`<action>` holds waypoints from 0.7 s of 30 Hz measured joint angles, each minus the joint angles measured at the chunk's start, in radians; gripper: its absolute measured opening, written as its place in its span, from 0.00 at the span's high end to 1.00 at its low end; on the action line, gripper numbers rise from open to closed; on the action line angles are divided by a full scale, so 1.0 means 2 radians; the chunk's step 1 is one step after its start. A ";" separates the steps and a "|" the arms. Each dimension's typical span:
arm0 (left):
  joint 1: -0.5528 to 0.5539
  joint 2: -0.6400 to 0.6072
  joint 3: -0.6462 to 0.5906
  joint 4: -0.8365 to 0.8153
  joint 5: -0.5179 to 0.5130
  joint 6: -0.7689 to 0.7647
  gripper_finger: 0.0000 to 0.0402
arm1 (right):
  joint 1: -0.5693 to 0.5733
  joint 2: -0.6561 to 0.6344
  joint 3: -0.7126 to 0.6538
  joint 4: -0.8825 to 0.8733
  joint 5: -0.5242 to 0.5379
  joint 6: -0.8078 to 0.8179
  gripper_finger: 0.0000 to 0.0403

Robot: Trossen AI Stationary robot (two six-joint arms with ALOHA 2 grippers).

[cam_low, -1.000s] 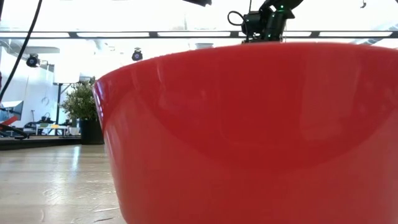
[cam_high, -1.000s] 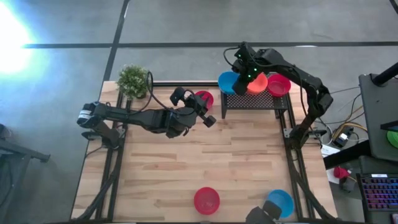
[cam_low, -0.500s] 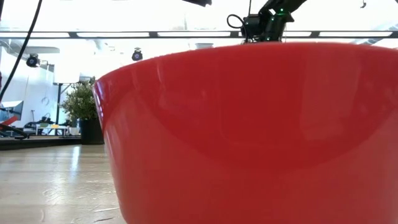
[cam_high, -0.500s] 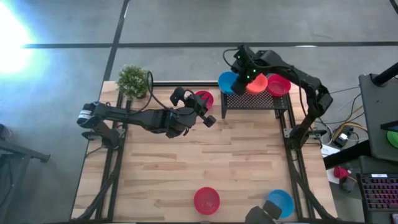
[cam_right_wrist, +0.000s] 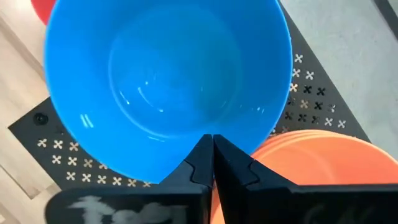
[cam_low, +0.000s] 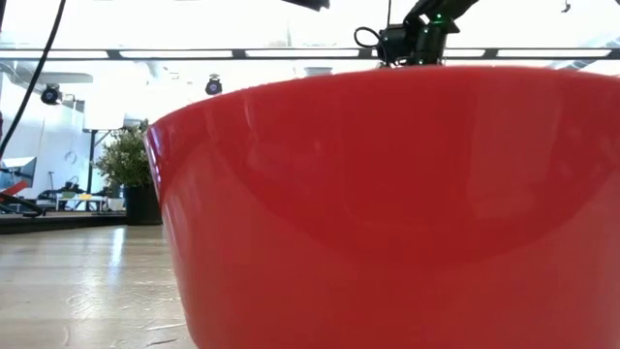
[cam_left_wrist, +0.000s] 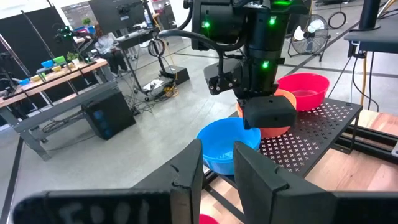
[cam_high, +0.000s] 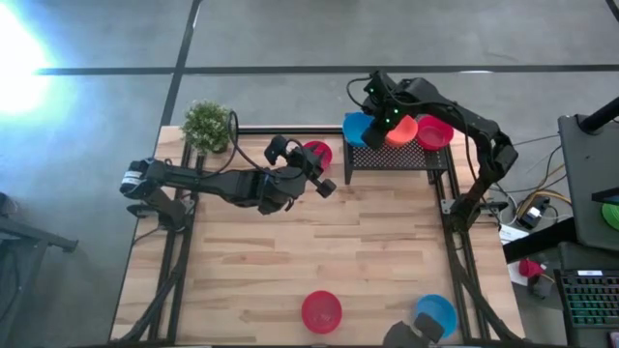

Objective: Pick & Place Mini bowls
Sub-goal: Stack the blue bowl on the blue bowl

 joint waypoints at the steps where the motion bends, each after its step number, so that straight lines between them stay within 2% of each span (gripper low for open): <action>1: 0.000 0.000 0.000 0.000 0.000 0.000 0.79 | 0.000 -0.001 0.000 0.000 0.000 -0.001 0.98; 8: 0.000 0.000 0.000 -0.009 0.000 0.000 0.79 | 0.002 -0.032 0.000 0.008 -0.002 0.013 0.98; 14: 0.001 0.000 0.000 -0.010 0.000 0.002 0.79 | 0.007 -0.092 0.000 0.009 -0.002 0.034 0.98; 21: 0.002 -0.003 0.000 -0.019 0.000 0.016 0.79 | 0.064 -0.180 -0.004 -0.003 -0.005 0.080 0.98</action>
